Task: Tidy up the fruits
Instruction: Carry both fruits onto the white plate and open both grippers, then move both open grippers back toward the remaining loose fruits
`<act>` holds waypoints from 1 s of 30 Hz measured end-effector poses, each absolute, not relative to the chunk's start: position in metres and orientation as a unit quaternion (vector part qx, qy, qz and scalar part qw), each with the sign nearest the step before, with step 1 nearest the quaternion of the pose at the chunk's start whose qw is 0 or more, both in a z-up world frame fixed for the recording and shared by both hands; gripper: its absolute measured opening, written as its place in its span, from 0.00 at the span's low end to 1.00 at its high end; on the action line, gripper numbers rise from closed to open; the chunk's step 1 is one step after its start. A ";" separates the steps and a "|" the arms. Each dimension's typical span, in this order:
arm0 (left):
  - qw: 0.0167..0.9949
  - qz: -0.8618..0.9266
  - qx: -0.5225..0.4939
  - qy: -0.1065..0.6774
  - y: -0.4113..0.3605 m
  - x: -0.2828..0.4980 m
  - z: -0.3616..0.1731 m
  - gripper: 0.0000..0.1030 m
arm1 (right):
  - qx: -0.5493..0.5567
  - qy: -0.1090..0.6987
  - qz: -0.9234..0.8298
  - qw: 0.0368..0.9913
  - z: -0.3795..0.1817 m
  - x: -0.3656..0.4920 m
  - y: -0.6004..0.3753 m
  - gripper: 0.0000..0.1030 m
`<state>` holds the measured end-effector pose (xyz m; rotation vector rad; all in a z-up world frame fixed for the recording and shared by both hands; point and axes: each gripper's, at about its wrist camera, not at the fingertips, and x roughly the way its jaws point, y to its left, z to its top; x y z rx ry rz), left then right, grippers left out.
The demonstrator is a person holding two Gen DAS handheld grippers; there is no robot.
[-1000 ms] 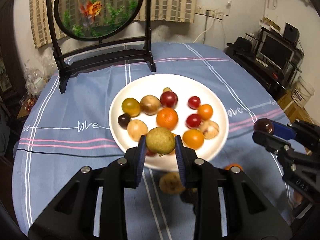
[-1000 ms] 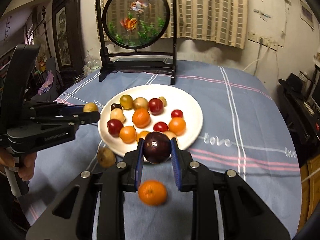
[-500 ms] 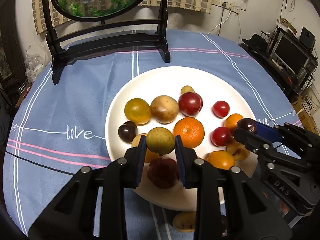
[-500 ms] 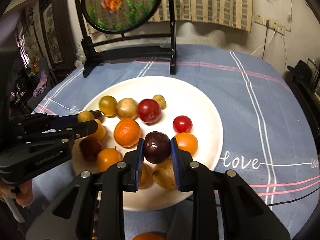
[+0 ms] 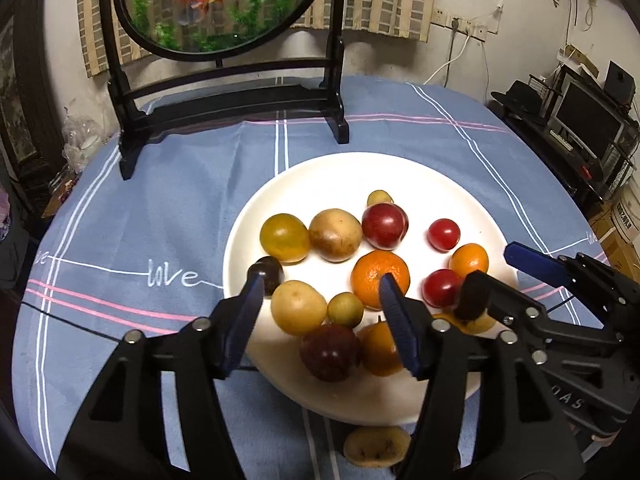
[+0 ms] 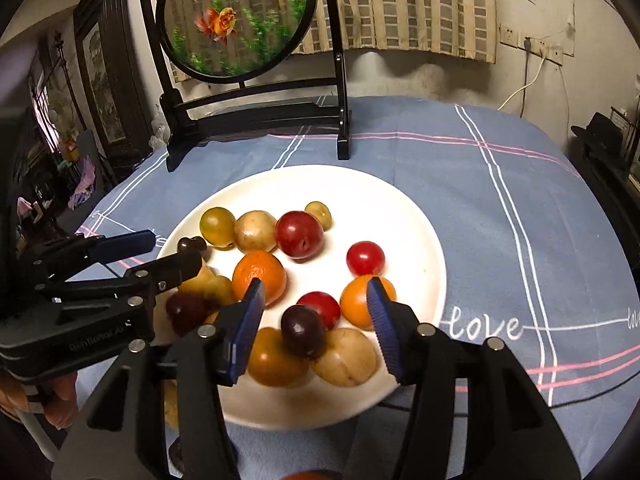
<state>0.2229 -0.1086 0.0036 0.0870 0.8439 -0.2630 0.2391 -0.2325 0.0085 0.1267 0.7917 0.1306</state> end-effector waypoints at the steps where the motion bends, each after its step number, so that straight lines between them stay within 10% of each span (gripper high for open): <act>1: 0.903 -0.127 0.042 0.407 -0.108 0.220 0.005 0.64 | 0.067 0.386 0.064 0.918 0.010 0.236 -0.235 0.53; 30: 0.908 -0.143 0.047 0.391 -0.083 0.079 0.021 0.87 | 0.126 0.414 0.034 0.901 -0.004 0.090 -0.254 0.60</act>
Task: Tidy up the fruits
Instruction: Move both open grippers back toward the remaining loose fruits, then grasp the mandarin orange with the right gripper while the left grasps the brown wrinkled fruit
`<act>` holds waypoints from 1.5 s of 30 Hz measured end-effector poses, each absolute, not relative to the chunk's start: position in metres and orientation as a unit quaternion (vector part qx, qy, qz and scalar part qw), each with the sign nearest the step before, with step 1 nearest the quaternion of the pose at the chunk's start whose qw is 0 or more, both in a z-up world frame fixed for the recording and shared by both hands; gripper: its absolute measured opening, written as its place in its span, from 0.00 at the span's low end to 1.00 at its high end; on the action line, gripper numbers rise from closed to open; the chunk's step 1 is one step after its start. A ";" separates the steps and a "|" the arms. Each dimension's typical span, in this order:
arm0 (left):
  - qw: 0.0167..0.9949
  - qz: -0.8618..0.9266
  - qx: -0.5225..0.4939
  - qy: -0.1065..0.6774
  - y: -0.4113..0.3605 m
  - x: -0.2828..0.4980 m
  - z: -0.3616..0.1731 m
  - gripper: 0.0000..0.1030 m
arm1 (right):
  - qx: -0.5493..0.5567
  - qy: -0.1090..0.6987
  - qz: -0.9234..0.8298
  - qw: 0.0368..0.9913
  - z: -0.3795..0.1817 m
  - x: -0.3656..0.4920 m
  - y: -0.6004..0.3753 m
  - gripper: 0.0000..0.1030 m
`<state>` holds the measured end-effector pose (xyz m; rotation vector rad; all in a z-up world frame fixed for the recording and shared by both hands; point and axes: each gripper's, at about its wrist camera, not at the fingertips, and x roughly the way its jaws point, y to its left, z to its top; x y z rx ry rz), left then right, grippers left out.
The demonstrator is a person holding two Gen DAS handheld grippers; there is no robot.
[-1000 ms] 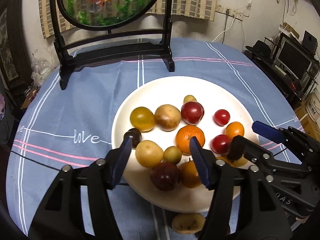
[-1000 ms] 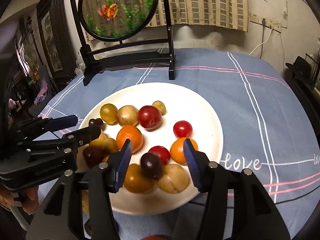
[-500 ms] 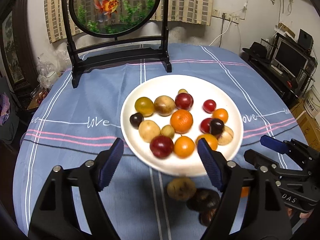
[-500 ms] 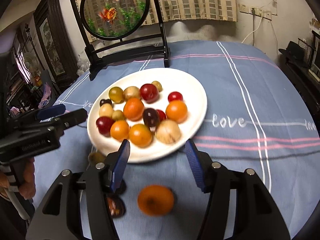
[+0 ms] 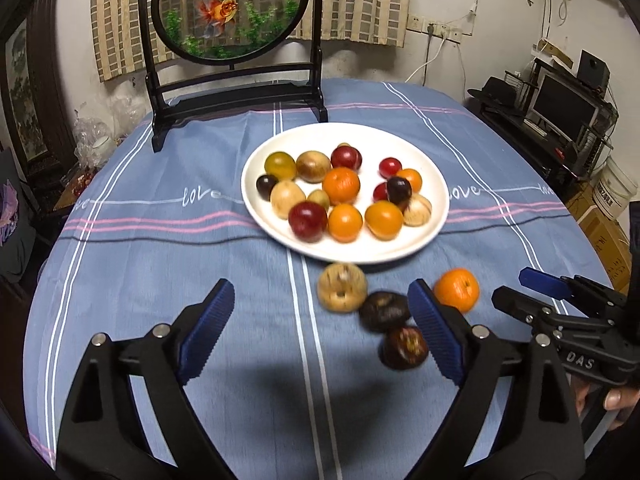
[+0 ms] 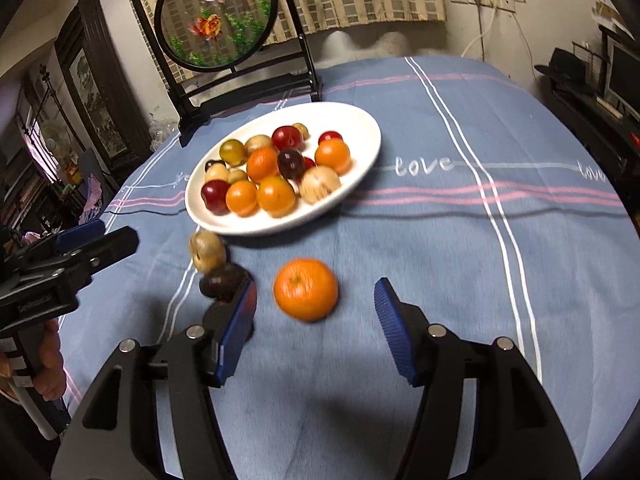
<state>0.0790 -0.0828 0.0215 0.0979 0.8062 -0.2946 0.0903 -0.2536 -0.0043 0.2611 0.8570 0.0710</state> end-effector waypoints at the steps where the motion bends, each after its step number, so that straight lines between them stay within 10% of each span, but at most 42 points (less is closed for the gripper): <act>1: 0.908 -0.143 0.047 0.391 -0.082 0.076 0.021 0.87 | 0.123 0.415 0.030 0.901 -0.006 0.088 -0.254 0.60; 36: 0.885 -0.147 0.063 0.437 -0.076 0.060 -0.043 0.88 | 0.036 0.475 0.035 0.878 -0.048 0.134 -0.219 0.60; 45: 0.881 -0.157 0.065 0.442 -0.083 0.060 -0.044 0.88 | 0.040 0.468 0.023 0.882 -0.048 0.139 -0.222 0.44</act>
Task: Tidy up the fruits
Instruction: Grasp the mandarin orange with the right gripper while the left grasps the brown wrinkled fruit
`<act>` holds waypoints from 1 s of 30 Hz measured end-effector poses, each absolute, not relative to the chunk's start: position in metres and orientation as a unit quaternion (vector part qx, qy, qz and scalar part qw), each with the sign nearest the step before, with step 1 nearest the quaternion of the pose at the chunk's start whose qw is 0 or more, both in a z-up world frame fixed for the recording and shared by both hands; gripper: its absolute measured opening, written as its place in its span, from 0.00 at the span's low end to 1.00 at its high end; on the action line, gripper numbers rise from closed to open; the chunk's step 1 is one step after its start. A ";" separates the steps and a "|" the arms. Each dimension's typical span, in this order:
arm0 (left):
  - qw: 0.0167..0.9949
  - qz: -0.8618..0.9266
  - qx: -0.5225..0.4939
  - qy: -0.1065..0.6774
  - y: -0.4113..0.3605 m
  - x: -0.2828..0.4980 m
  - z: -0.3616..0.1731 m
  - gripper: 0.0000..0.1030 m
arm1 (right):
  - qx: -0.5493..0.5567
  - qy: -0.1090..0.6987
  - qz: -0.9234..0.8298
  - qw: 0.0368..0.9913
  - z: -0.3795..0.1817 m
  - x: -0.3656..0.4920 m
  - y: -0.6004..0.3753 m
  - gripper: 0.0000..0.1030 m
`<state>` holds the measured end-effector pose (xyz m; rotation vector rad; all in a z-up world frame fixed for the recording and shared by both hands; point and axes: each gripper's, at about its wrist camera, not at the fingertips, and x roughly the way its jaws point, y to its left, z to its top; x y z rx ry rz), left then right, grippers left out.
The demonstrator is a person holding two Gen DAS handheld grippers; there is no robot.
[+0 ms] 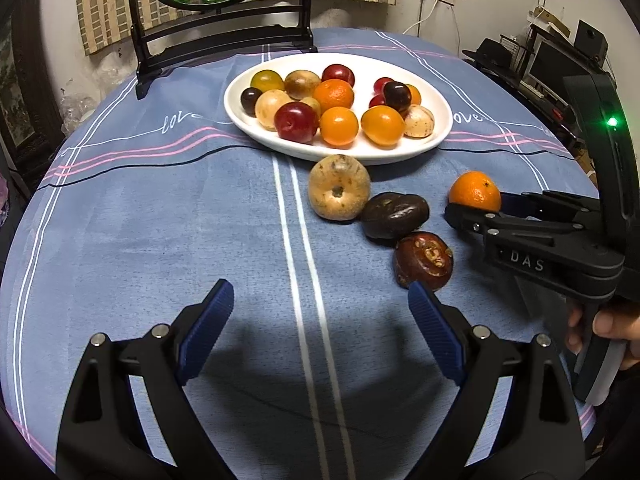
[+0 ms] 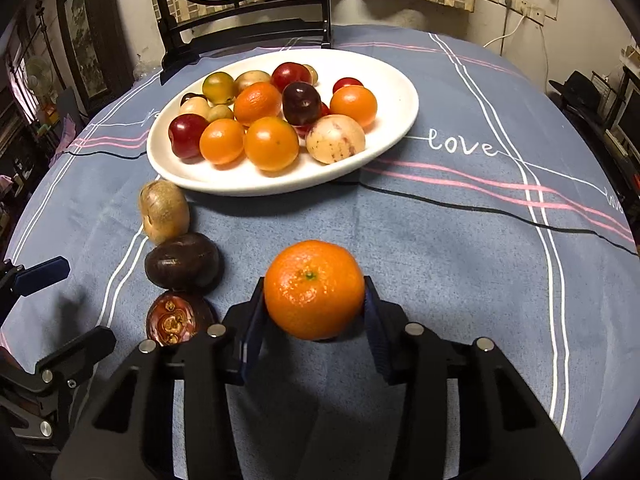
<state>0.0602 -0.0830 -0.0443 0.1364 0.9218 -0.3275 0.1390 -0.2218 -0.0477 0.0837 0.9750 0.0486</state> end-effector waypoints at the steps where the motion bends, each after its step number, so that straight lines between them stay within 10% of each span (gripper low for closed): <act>1: 0.880 -0.160 0.067 0.443 -0.086 0.060 -0.044 0.88 | 0.044 0.468 0.022 0.882 -0.047 0.138 -0.224 0.44; 19: 0.862 -0.177 0.069 0.470 -0.132 0.065 -0.057 0.87 | 0.086 0.438 0.014 0.895 -0.027 0.077 -0.268 0.44; 30: 0.861 -0.187 0.100 0.462 -0.156 0.068 -0.065 0.42 | 0.098 0.436 0.017 0.895 -0.025 0.059 -0.276 0.44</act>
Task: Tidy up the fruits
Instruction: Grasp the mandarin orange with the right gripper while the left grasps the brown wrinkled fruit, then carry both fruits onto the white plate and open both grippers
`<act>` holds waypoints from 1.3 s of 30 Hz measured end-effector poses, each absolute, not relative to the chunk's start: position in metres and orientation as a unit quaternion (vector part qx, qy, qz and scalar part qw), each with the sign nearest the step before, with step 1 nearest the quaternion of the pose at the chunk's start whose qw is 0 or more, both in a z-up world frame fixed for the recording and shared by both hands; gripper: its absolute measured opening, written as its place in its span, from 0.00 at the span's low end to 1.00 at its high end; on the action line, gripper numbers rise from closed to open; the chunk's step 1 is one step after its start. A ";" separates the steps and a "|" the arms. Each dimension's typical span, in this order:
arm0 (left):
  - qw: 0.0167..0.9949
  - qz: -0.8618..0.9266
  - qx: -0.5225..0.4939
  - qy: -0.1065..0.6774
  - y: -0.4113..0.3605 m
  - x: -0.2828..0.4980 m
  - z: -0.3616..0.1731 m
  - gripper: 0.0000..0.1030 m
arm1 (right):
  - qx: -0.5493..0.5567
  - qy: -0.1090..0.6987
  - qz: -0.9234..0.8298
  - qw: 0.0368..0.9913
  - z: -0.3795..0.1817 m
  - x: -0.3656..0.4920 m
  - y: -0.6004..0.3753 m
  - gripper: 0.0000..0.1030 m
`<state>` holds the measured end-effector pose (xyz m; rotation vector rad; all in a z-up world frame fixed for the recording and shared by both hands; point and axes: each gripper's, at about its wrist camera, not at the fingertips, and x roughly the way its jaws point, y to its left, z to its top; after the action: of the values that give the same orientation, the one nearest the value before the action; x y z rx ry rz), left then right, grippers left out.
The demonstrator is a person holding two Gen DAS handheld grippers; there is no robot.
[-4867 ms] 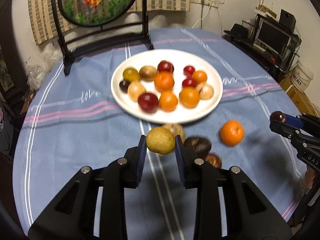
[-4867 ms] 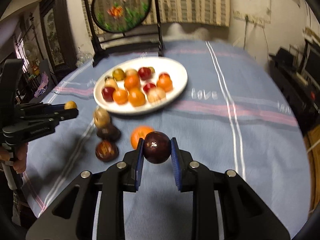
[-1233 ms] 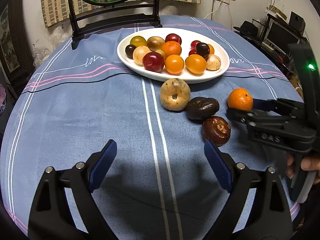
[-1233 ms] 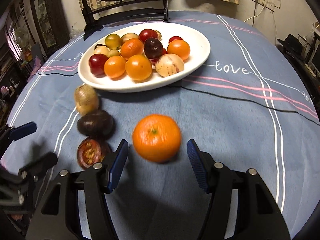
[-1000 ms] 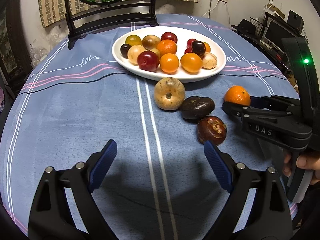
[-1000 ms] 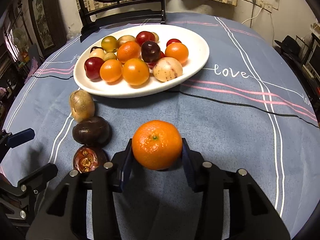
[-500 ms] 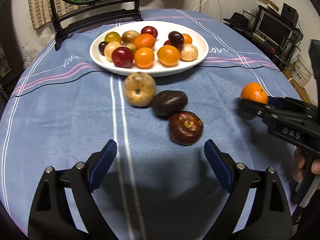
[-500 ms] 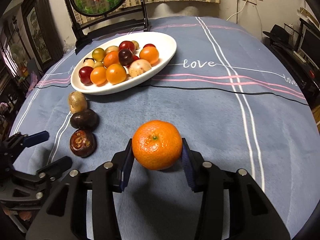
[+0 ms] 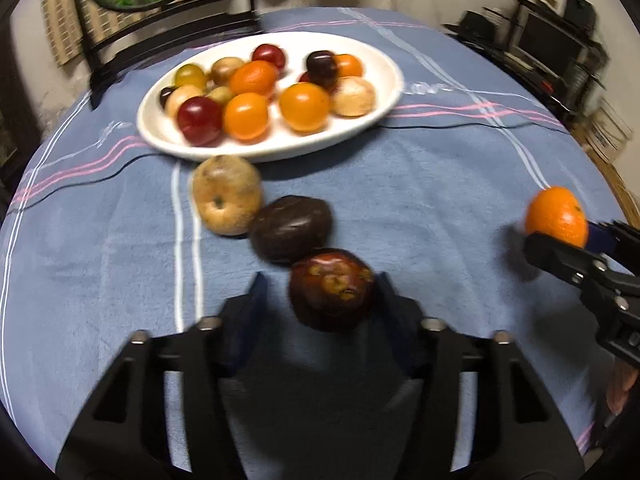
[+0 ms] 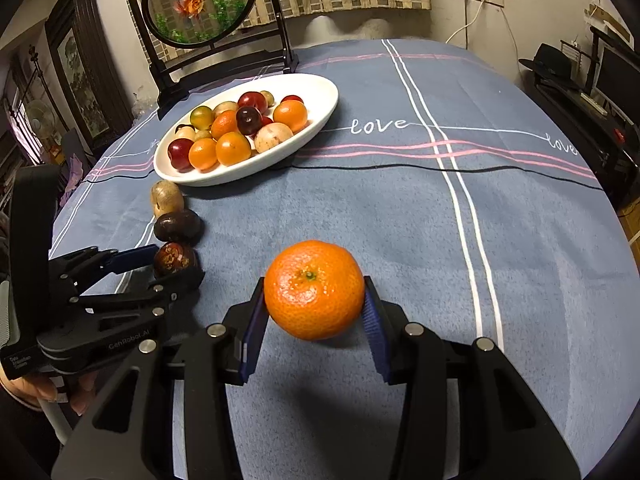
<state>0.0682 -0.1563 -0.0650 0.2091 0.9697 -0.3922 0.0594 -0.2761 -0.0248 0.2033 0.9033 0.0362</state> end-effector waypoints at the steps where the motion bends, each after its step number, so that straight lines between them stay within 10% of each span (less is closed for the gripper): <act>1: 0.860 -0.189 0.106 0.461 -0.157 0.066 -0.064 0.42 | 0.099 0.434 0.019 0.895 -0.024 0.059 -0.276 0.44; 39: 0.904 -0.161 0.055 0.393 -0.105 0.160 0.022 0.42 | 0.040 0.382 0.069 0.921 0.033 0.177 -0.235 0.44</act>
<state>0.1597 -0.1053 0.0216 0.1127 0.8125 -0.3337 0.1771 -0.2346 0.0326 0.0817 0.7843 0.1409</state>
